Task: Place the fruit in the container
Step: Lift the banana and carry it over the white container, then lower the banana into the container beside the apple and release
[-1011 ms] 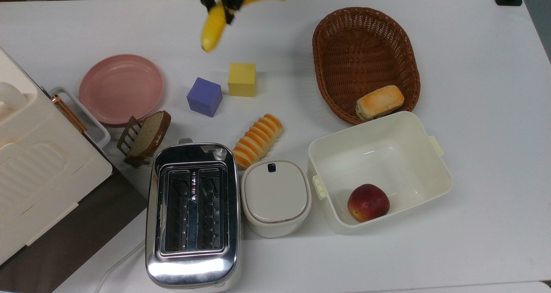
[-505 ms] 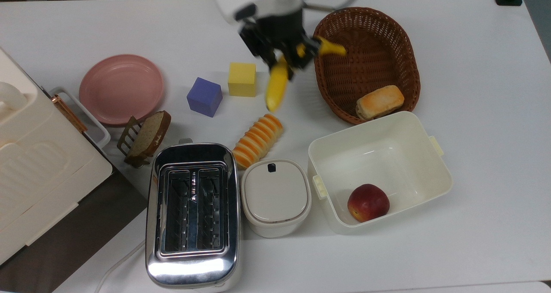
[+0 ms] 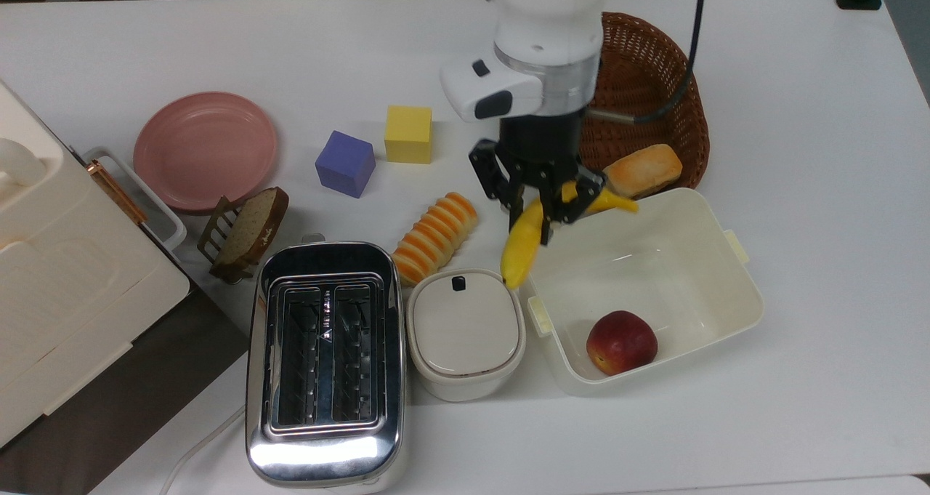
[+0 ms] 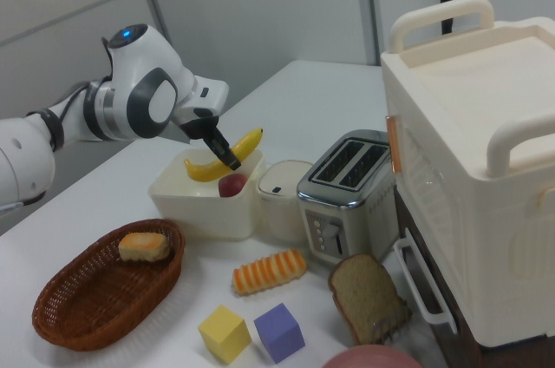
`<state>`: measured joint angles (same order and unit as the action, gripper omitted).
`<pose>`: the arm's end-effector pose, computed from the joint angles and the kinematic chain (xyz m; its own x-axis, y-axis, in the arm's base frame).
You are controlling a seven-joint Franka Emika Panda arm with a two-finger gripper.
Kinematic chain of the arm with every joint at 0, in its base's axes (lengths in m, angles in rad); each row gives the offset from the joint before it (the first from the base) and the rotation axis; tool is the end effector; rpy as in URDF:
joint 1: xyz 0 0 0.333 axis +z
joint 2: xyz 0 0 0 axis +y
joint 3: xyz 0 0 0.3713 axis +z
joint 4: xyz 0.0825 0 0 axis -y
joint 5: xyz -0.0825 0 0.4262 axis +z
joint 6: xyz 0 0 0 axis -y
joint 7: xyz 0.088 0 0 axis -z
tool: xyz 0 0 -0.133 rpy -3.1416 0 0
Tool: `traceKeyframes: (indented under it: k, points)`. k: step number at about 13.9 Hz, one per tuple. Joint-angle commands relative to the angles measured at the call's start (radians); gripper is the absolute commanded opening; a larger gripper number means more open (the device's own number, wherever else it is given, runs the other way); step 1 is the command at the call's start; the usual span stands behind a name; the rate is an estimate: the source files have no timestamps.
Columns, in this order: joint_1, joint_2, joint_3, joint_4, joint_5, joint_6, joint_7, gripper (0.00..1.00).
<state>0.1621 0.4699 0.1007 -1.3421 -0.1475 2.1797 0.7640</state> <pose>0.7838 0.1843 0.5142 0.8336 -0.4454 0.3266 -0.4086 -0.8952 -0.1777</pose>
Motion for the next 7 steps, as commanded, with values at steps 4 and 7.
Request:
traceKeyframes:
  k: [4,7]
  points:
    - [0.05,0.052,-0.015,0.011,-0.098,0.061,0.083,0.2]
    - [0.082,0.07,-0.009,0.008,-0.103,0.106,0.086,0.2]
